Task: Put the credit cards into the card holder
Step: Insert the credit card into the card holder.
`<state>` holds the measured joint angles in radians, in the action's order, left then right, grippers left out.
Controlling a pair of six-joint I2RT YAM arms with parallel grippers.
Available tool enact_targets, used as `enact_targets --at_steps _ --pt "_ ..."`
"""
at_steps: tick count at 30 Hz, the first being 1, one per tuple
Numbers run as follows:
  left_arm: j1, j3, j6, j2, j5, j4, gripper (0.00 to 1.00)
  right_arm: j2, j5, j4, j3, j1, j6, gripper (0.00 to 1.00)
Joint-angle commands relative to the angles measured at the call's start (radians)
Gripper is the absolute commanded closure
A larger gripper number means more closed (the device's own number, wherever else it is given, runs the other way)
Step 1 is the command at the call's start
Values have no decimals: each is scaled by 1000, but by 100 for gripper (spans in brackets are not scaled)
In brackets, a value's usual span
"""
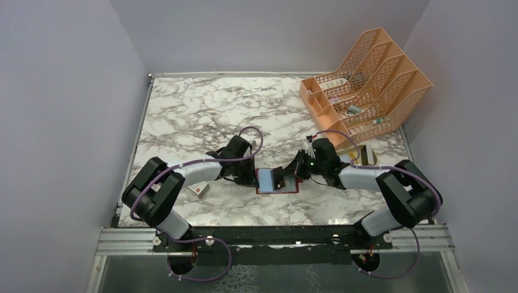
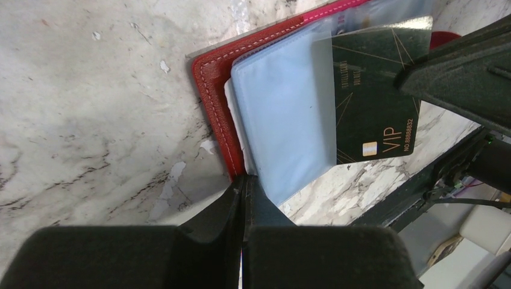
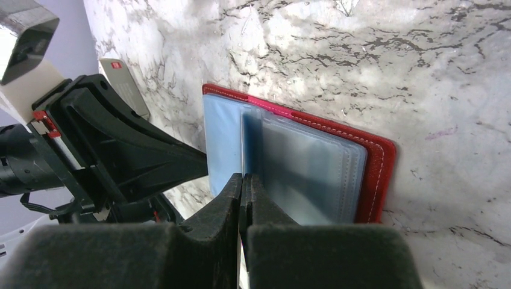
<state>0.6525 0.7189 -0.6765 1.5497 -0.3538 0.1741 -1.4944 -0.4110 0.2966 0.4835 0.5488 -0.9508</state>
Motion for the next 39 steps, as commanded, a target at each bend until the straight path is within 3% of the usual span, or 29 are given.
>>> enact_targets --at_steps 1,10,14,18,21,39 --pt "21 -33 -27 -20 -32 2 98 -19 -10 88 -24 5 -18 99" --pt "32 -55 -41 -11 -32 -22 98 -48 -9 107 -29 5 -1 99" --pt "33 -53 -41 -11 -33 -27 98 -53 -2 62 -10 5 19 84" --pt "33 -53 -41 -12 -33 -26 98 -1 83 -116 48 5 81 63" --pt "33 -51 -40 -16 -34 -24 98 39 121 -196 68 4 112 54" --pt "33 -42 -40 -19 -29 -26 98 -87 39 -143 123 56 158 49"
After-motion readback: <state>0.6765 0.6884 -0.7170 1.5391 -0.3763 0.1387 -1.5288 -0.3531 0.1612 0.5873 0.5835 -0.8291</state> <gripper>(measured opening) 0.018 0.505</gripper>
